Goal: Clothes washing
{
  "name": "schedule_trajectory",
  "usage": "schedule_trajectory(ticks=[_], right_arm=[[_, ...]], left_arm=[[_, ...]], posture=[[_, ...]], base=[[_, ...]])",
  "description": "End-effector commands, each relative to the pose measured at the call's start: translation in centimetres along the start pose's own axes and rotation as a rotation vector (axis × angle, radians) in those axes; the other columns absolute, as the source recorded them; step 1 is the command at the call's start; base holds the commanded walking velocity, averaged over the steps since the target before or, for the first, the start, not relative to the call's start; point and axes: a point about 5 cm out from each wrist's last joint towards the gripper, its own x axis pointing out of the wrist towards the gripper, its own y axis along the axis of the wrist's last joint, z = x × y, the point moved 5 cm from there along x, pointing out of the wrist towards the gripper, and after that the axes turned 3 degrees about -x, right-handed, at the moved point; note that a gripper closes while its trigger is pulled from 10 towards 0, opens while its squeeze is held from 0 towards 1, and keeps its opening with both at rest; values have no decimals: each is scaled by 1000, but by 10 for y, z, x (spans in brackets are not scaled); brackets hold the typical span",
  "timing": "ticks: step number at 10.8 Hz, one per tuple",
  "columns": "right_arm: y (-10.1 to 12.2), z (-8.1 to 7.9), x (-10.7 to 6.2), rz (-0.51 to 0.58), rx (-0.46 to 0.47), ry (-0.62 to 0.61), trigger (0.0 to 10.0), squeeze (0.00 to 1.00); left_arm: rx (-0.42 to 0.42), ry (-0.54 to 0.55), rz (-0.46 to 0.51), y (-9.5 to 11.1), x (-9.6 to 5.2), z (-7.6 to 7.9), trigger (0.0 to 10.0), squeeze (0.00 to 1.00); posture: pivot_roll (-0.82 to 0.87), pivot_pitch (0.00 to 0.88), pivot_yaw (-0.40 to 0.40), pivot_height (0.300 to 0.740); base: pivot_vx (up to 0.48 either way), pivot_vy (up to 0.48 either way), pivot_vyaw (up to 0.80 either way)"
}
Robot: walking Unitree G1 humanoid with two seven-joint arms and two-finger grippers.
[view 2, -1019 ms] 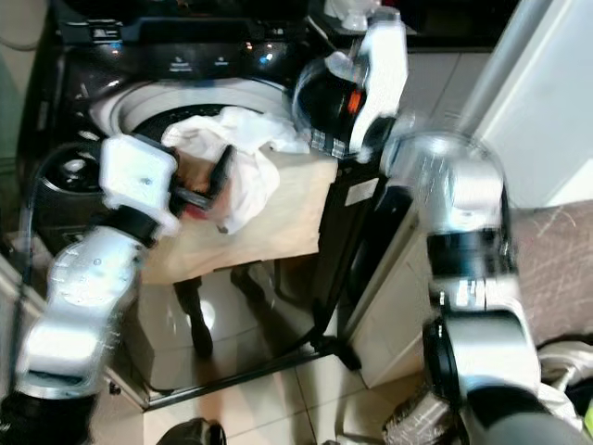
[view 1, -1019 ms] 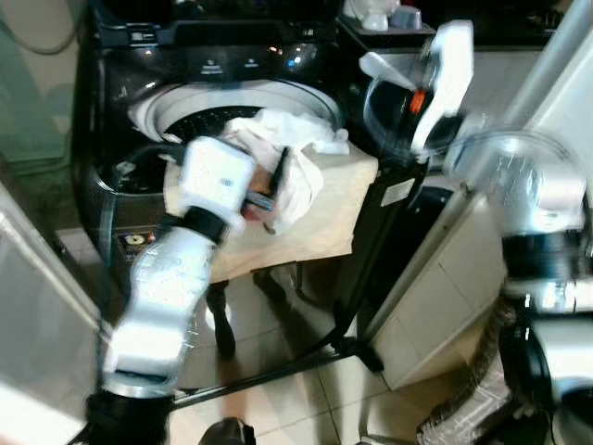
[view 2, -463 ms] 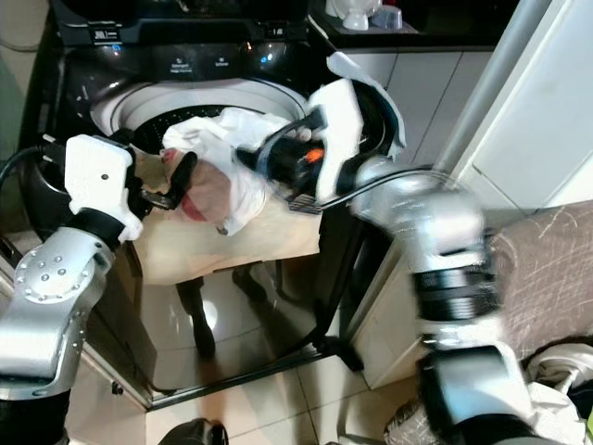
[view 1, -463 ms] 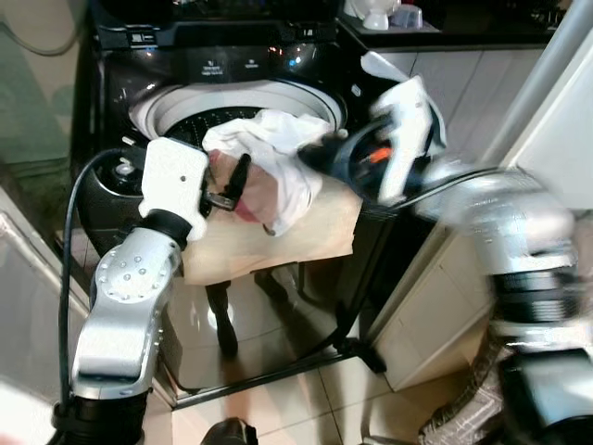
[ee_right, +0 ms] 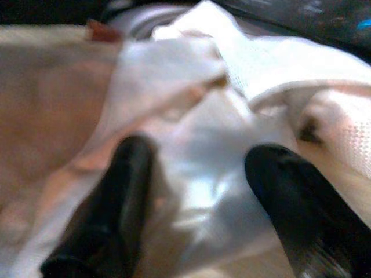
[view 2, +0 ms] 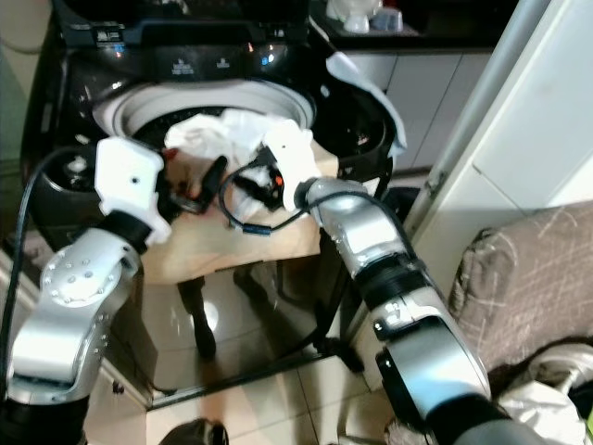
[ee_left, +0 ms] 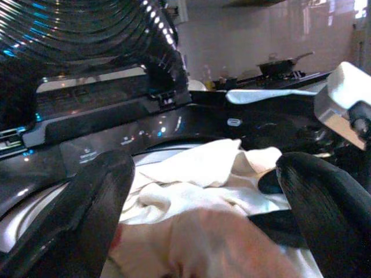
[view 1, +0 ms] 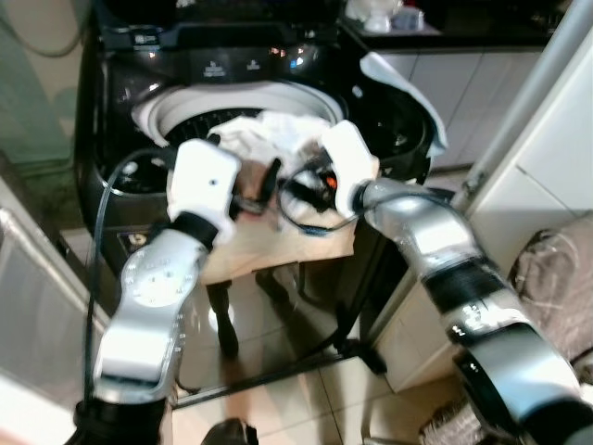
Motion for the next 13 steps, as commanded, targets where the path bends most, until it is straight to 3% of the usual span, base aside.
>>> schedule_trajectory(ticks=[1, 4, 7, 8, 9, 10, 11, 12, 13], right_arm=[[-15, 9, 1, -56, -64, -76, 10000, 0], [-15, 19, 15, -48, -232, -240, 10000, 0], [-53, 47, -1, -203, -297, -432, 10000, 0], [-53, 55, -6, -202, -300, -496, 10000, 0], [-29, 81, -18, -94, -279, -692, 10000, 0], [-19, 85, -19, -49, -249, -724, 10000, 0], [14, 92, -17, 108, -66, -717, 10000, 0], [21, 89, -14, 165, 40, -666, 10000, 0], [30, 78, -13, 268, 72, -589, 10000, 0]], left_arm=[[3, -8, 27, 9, 1, 3, 10000, 0], [5, -7, 34, 10, 3, 4, 10000, 0], [9, -7, 38, 11, 4, 4, 10000, 0], [8, -7, 38, 10, 5, 5, 10000, 0], [14, -6, 38, 11, 6, 5, 10000, 0], [16, -2, 37, 10, 5, 5, 10000, 0], [25, 26, 28, 7, 5, 0, 10000, 0], [24, 42, 26, 5, 5, -1, 10000, 0], [22, 65, 10, -3, 6, 0, 10000, 0]], posture=[[146, 19, -52, 740], [150, 17, -51, 740], [151, 15, -53, 740], [151, 15, -53, 740], [161, 18, -55, 740], [160, 18, -55, 740], [157, 20, -60, 740], [150, 20, -65, 740], [135, 22, -63, 740]], base=[[0, 0, 0], [0, 0, 0], [0, 0, 0], [0, 0, 0], [0, 0, 0], [0, 0, 0], [0, 0, 0], [0, 0, 0], [0, 0, 0]])
